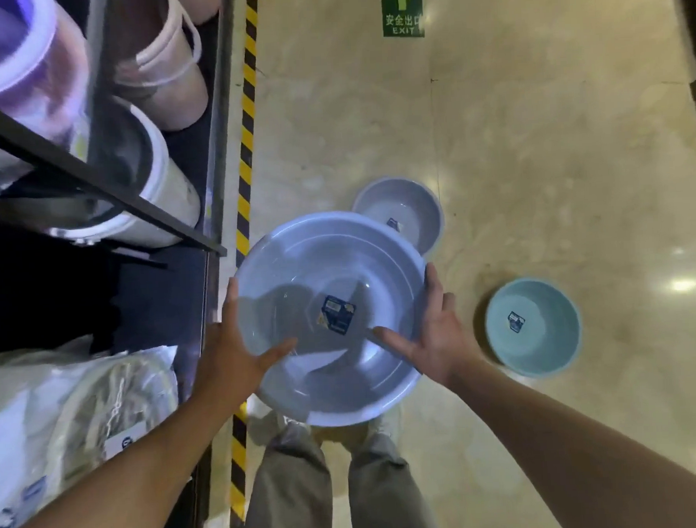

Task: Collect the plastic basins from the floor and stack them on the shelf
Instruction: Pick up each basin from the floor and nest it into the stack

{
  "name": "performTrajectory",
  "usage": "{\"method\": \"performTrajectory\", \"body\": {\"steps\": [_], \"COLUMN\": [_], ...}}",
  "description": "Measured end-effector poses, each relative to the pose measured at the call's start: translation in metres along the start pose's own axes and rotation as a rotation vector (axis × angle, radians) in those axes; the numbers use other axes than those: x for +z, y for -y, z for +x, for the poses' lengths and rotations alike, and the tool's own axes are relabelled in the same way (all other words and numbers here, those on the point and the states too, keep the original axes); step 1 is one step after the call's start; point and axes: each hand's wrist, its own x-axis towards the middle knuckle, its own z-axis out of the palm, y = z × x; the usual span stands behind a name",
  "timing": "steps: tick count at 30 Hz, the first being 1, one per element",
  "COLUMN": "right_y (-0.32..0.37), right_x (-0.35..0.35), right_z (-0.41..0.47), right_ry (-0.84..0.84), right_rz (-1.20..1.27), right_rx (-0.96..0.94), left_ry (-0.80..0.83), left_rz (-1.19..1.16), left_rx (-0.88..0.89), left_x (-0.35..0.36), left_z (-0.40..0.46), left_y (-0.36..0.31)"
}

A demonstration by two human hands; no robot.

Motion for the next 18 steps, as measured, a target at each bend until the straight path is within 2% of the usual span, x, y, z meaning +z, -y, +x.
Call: {"method": "performTrajectory", "body": {"steps": [10,18], "right_y": [-0.118,-0.187], "right_x": [0.18,0.273], "right_z": [0.112,0.16], "right_ry": [-0.031,-0.043], "right_rz": [0.032,0.023], "right_rx": [0.073,0.115], "left_ry": [0.083,0.126], "left_rz": [0.071,0.166], "left_rx": [-0.04,-0.082], "left_x": [0.147,0.24], "left_z": [0.111,0.149], "left_y": [0.156,0.228]}}
